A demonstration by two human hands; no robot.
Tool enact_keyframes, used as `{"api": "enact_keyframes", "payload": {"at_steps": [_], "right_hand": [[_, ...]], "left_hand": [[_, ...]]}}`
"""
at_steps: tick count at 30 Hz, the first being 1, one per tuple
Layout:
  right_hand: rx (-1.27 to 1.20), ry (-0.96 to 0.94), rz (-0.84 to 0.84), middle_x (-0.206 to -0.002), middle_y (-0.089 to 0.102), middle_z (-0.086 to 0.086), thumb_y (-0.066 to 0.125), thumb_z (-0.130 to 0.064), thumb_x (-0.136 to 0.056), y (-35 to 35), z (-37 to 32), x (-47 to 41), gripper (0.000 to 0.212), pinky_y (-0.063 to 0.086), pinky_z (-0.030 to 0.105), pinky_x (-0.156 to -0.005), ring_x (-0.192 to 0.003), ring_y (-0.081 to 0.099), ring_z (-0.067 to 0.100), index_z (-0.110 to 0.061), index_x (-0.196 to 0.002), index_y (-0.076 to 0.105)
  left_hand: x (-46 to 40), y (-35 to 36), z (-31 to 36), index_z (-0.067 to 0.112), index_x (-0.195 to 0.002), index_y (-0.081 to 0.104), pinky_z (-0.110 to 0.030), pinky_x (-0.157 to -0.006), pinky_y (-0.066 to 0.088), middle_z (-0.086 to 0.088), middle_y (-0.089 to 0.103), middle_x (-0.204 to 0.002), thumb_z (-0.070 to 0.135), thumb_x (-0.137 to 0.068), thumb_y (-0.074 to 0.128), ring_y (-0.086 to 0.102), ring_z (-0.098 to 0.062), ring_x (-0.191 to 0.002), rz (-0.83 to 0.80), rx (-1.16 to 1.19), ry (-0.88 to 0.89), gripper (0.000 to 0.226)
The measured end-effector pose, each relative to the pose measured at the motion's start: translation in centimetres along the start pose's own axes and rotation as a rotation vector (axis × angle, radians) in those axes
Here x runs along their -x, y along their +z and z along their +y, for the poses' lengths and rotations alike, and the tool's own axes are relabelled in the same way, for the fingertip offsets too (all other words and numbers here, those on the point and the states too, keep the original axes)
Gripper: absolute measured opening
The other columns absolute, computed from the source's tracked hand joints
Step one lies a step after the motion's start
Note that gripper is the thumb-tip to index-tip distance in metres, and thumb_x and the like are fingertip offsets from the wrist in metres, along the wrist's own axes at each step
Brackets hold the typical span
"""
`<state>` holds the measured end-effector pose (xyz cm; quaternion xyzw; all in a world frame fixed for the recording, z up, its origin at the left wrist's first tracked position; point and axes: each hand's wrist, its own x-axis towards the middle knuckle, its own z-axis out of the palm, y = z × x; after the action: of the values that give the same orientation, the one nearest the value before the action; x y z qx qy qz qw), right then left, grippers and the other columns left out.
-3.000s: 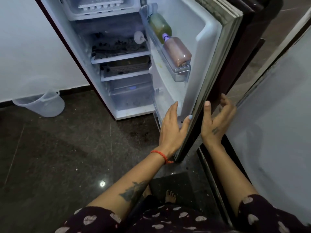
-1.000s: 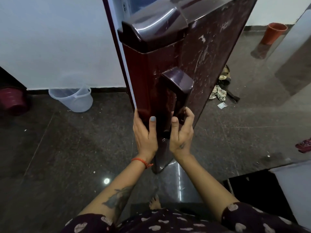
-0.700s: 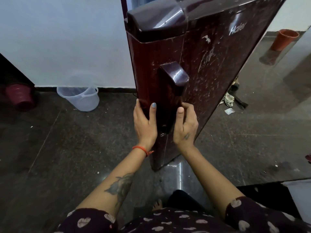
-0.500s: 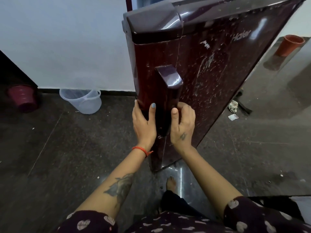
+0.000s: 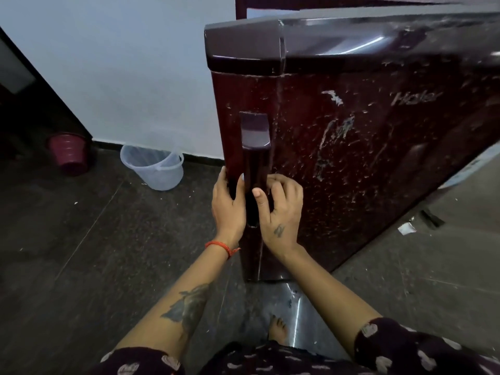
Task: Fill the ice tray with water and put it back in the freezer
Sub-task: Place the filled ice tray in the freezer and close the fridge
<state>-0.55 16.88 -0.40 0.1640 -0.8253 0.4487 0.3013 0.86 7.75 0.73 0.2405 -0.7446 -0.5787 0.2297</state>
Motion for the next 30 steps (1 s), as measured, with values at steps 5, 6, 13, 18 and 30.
{"api": "enact_keyframes", "payload": {"at_steps": [5, 6, 13, 18, 30], "right_hand": [[0.118, -0.046, 0.026, -0.118, 0.060, 0.011, 0.045, -0.047, -0.094, 2.2, 1.0, -2.2, 0.042, 0.040, 0.044, -0.099, -0.116, 0.045, 0.021, -0.012, -0.101, 0.067], [0.135, -0.058, 0.038, -0.122, 0.057, 0.013, 0.045, -0.047, -0.093, 2.5, 1.1, -2.6, 0.041, 0.038, 0.048, -0.103, -0.120, 0.043, 0.022, -0.013, -0.101, 0.067], [0.184, -0.057, 0.026, -0.149, 0.024, 0.012, 0.054, -0.043, -0.092, 4.8, 2.0, -5.3, 0.036, 0.033, 0.055, -0.109, -0.137, 0.026, 0.032, -0.013, -0.104, 0.069], [0.236, -0.025, 0.028, -0.153, 0.023, 0.014, 0.051, -0.044, -0.092, 6.2, 2.4, -6.3, 0.036, 0.032, 0.052, -0.111, -0.140, 0.021, 0.032, -0.015, -0.105, 0.067], [0.293, -0.004, 0.041, -0.152, 0.031, 0.020, 0.056, -0.041, -0.091, 7.8, 2.9, -7.9, 0.031, 0.038, 0.056, -0.104, -0.140, 0.022, 0.031, -0.014, -0.101, 0.068]], "left_hand": [[-3.7, 0.1, 0.6, 0.029, -0.136, 0.045, -0.029, -0.102, 0.043, 0.004, 0.056, -0.131, 0.033, -0.094, 0.054, 0.053, -0.010, -0.119, -0.048, 0.041, -0.003, 0.044], [-4.2, 0.1, 0.7, 0.030, -0.135, 0.045, -0.027, -0.101, 0.043, 0.006, 0.056, -0.128, 0.031, -0.094, 0.055, 0.054, -0.009, -0.118, -0.057, 0.049, 0.005, 0.042], [-8.4, 0.7, 0.9, 0.022, -0.137, 0.046, -0.025, -0.098, 0.046, 0.004, 0.056, -0.131, 0.033, -0.092, 0.057, 0.057, -0.008, -0.113, -0.115, 0.019, 0.020, 0.047], [-10.6, 1.0, 0.8, 0.021, -0.144, 0.036, -0.022, -0.090, 0.044, 0.028, 0.048, -0.105, 0.036, -0.090, 0.059, 0.053, 0.004, -0.092, -0.137, -0.034, 0.026, 0.060], [-13.6, 1.8, 1.0, 0.022, -0.147, 0.029, -0.041, -0.107, 0.041, -0.002, 0.039, -0.149, 0.032, -0.092, 0.057, 0.044, -0.019, -0.130, -0.231, -0.044, 0.040, 0.063]]}}
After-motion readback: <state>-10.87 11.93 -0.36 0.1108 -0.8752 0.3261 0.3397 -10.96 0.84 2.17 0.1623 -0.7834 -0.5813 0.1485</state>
